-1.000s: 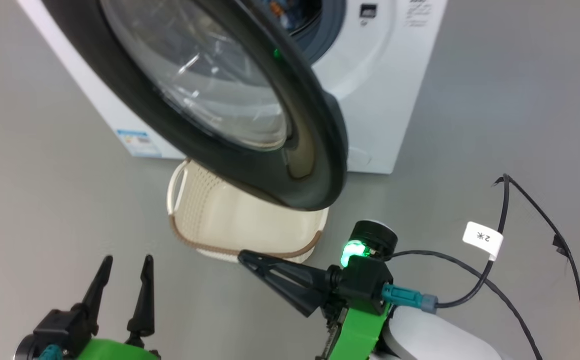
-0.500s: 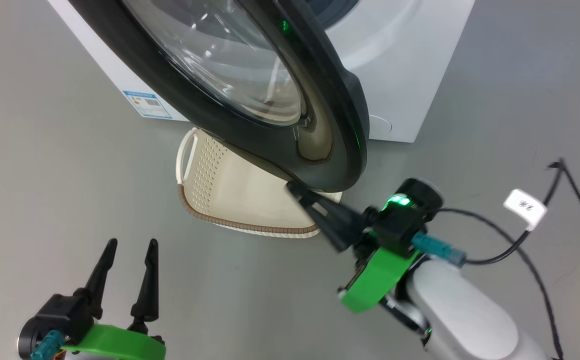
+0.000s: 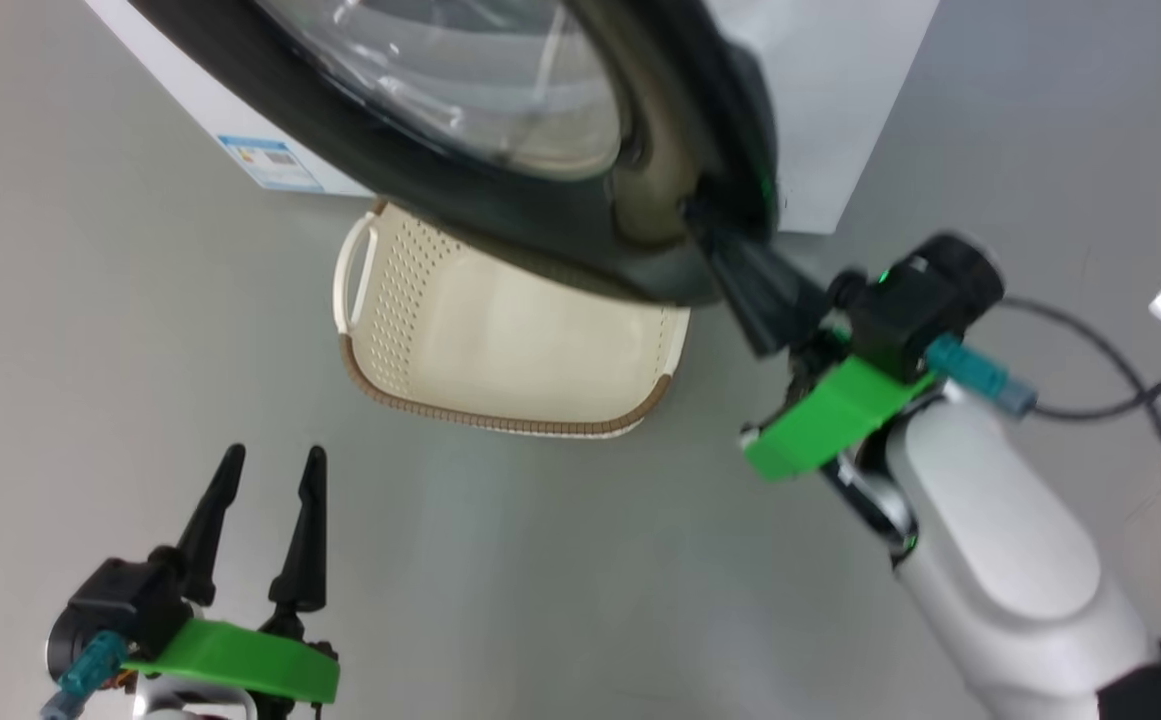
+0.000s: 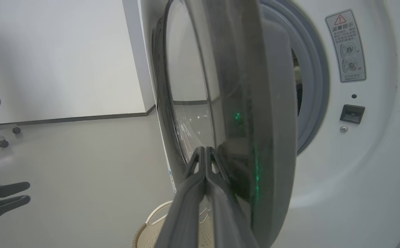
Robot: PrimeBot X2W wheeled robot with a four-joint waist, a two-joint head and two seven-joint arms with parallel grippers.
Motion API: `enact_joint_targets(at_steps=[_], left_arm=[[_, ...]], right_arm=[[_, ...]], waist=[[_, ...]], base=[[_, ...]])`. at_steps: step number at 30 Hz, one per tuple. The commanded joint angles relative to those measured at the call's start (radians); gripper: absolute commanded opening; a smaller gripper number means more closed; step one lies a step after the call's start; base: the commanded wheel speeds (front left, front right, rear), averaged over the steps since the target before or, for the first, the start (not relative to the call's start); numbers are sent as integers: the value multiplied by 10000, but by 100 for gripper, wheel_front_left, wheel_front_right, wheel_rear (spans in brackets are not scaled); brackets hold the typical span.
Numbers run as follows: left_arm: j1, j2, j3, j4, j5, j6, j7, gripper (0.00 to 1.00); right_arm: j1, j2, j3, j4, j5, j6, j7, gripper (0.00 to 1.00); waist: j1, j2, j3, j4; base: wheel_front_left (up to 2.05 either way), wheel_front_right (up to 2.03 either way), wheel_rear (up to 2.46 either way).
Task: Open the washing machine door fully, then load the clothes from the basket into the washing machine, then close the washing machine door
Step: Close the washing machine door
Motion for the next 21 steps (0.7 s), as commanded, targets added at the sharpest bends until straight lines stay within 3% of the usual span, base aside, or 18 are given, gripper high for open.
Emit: enact_joint_targets(at_steps=[1, 11, 21], left_arm=[[-309, 325, 260, -226, -94, -15, -65, 100], [-934, 382, -175, -212, -355, -15, -65, 100], [-1428, 316, -602, -213, -601, -15, -65, 100]], right_arm=[[-468, 146, -13, -62, -102, 12, -117, 0], [-2598, -94, -325, 940, -452, 12, -117, 0], [-4554, -2, -1255, 1965, -1096, 12, -118, 0]], waist=[[0, 0, 338, 25], [0, 0, 1313, 224], [0, 0, 2001, 371]], base=[[0, 0, 0], [0, 0, 0], [0, 0, 0]])
